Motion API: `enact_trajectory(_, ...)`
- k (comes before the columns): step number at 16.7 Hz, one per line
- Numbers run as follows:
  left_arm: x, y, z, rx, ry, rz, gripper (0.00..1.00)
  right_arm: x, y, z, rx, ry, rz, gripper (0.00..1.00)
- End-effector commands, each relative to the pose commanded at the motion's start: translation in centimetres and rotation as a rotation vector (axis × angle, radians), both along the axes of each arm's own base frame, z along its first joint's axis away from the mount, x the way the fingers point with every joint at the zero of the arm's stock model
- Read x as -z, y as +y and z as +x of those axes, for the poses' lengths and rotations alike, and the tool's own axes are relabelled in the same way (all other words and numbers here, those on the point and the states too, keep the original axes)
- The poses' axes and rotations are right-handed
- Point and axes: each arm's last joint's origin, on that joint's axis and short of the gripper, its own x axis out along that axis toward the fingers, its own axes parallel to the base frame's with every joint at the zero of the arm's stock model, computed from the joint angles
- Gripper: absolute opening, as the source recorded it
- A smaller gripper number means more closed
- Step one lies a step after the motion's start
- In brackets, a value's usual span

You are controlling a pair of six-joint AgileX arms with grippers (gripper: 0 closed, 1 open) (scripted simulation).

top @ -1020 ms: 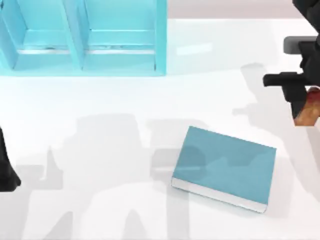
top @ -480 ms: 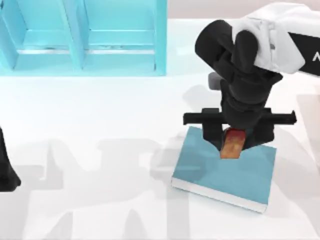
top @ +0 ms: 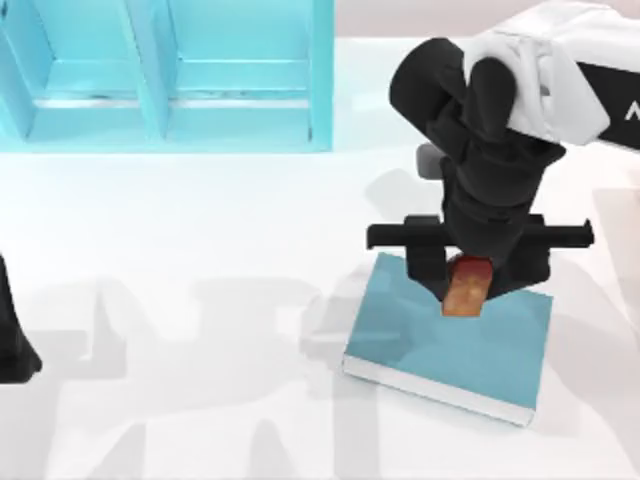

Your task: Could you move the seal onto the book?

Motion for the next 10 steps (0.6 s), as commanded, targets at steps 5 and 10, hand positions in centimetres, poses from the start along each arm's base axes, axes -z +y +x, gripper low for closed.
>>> enact_trajectory(5,0.0,0.0,0.0,0.0,0.0,0.0,1.0,0.0,0.0,0.0,0.0,0.0,0.0,0.23)
enact_trajectory(10,0.0,0.0,0.0,0.0,0.0,0.0,1.0,0.0,0.0,0.0,0.0,0.0,0.0,0.6)
